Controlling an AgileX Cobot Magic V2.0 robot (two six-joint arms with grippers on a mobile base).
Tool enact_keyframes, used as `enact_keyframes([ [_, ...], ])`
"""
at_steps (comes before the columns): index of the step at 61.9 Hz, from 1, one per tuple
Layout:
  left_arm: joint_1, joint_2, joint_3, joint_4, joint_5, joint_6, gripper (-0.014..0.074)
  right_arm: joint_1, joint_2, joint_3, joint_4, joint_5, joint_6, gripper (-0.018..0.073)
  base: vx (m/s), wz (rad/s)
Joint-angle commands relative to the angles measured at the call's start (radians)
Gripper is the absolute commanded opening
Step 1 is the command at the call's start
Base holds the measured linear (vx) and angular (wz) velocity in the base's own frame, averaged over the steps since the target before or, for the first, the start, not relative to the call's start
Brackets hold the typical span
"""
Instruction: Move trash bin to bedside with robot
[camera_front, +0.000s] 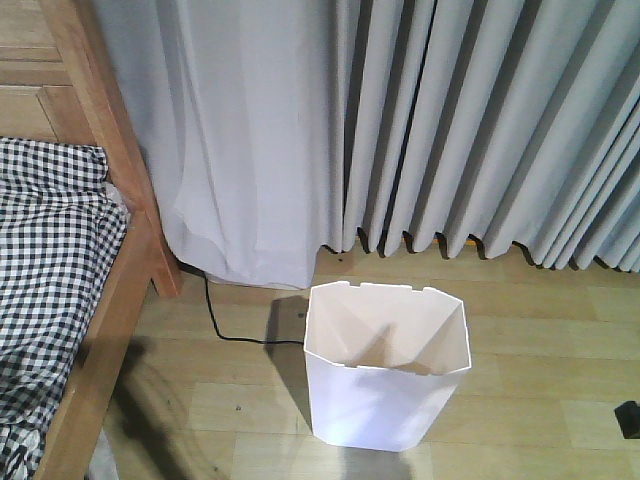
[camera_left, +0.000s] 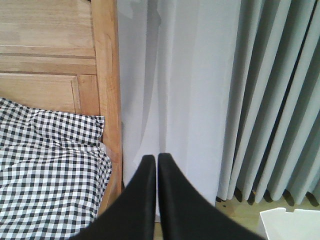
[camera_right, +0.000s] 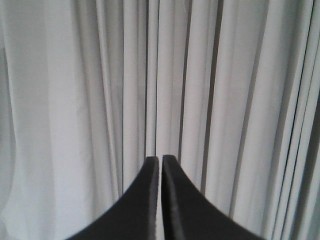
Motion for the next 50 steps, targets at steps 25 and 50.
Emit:
enact_keyframes([
  [25, -0.003, -0.010, 0.029, -0.004, -0.069, -0.008, -0.0006, 0.001, -0.014, 0.018, -0.018, -0.077, -0.022, -0.0010, 0.00, 0.00],
  [50, -0.003, -0.010, 0.029, -0.004, -0.069, -0.008, -0.0006, 0.001, -0.014, 0.018, -0.018, -0.077, -0.022, -0.0010, 0.00, 0.00],
])
